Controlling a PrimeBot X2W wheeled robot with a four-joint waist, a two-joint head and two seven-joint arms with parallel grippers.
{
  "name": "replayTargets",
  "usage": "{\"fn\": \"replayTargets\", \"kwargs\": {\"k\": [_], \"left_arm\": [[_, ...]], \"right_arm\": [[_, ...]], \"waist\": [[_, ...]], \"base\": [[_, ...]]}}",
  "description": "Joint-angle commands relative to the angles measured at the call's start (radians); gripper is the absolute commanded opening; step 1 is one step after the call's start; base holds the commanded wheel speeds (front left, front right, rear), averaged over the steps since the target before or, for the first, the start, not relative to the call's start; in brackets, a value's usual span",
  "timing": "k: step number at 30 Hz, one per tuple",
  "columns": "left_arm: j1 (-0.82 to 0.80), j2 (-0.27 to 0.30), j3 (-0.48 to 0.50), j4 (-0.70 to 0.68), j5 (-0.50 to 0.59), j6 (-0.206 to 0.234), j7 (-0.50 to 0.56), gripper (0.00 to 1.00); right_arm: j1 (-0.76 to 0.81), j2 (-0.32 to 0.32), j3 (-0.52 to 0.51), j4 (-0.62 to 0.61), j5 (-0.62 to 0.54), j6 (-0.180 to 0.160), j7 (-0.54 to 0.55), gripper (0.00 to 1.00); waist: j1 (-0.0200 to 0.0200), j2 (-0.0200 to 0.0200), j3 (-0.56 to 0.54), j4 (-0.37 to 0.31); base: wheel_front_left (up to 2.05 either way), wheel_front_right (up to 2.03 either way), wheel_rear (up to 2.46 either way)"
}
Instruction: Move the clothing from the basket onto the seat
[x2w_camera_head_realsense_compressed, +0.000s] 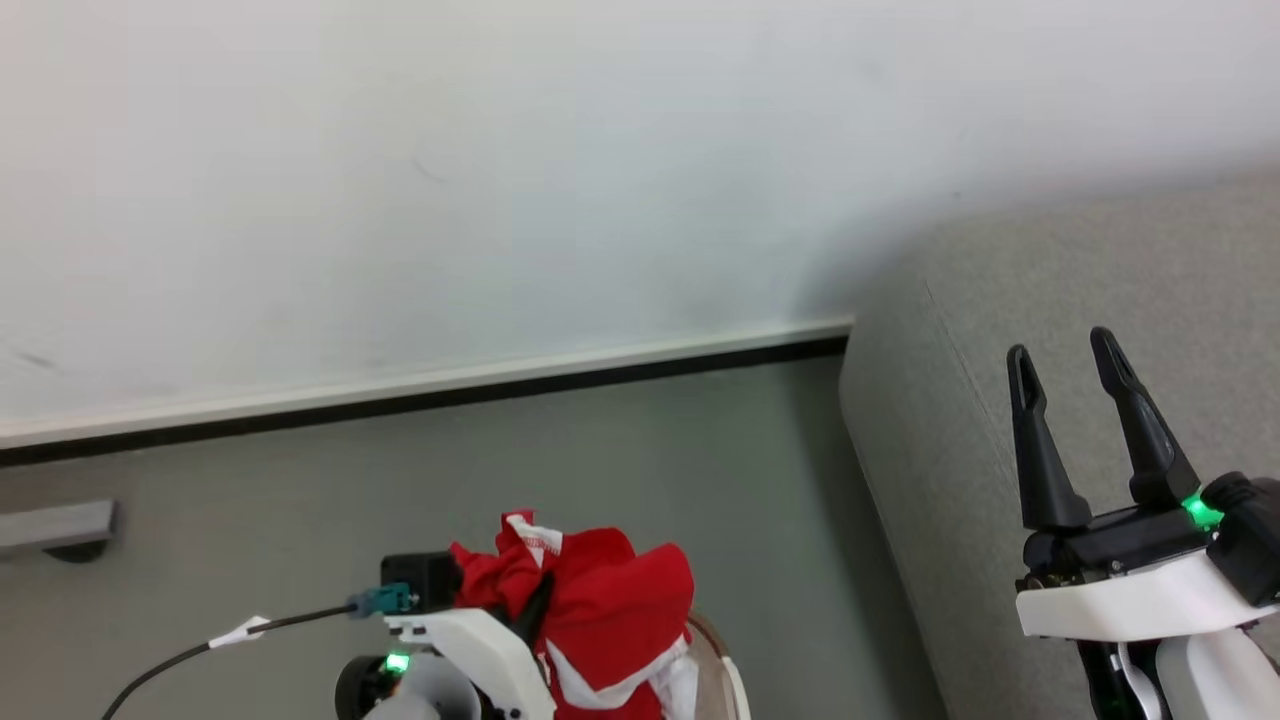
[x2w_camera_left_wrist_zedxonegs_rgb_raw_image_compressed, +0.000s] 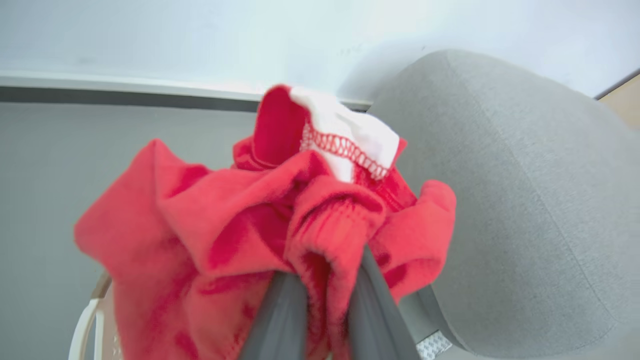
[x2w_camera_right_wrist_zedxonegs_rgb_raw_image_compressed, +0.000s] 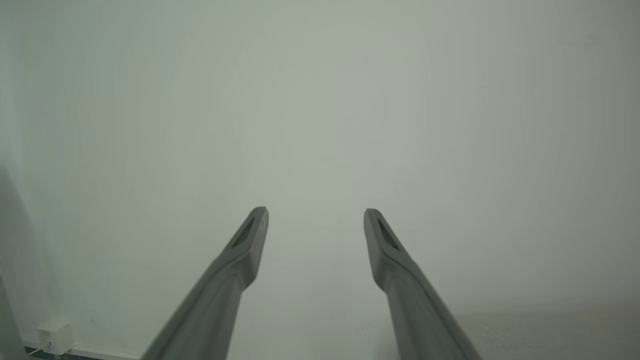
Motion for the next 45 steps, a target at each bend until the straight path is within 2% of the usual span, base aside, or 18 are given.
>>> {"fn": "replayTargets", "kwargs": {"k": [1,10,19,24,32,41,45], "left_arm": [[0.011,0.012,0.000,-0.008,-0.002,-0.003,-0.005,0.00],[0.002,0.066,-0.003,-0.253,-0.051,0.003,-0.015,0.00],[-0.035,0.115,0.005,-0.582,-0.020,0.078,0.059,0.00],[-0.071,0.126,0.017,-0.718,-0.022,0.120,0.111,0.00],[-0.113,0.116,0.018,-0.796,-0.016,0.156,0.137,0.00],[-0.114,0.121,0.018,-0.802,-0.016,0.166,0.129,0.00],[-0.117,0.122,0.019,-0.798,-0.015,0.169,0.126,0.00]], "right_arm": [[0.017,-0.002,0.000,0.001,0.006,-0.002,-0.003,1.00],[0.061,-0.006,0.004,0.004,0.013,-0.002,-0.003,1.00],[0.090,-0.009,0.008,0.007,0.014,-0.002,-0.003,1.00],[0.101,-0.011,0.022,0.011,0.018,-0.002,-0.003,1.00],[0.112,-0.027,0.045,0.018,0.025,-0.002,-0.003,1.00],[0.097,-0.042,0.081,0.015,0.035,-0.002,-0.003,1.00],[0.090,-0.068,0.129,0.008,0.053,-0.002,-0.003,1.00]], "waist": [[0.0004,-0.0001,-0.032,0.030],[0.0004,-0.0001,-0.078,0.047],[0.0004,-0.0001,-0.101,0.057],[0.0004,-0.0001,-0.107,0.067],[0.0004,-0.0001,-0.102,0.075],[0.0004,-0.0001,-0.098,0.071],[0.0004,-0.0001,-0.098,0.073]], "base": [[0.00,0.00,0.00],[0.00,0.00,0.00],[0.00,0.00,0.00],[0.00,0.00,0.00],[0.00,0.00,0.00],[0.00,0.00,0.00],[0.00,0.00,0.00]]}}
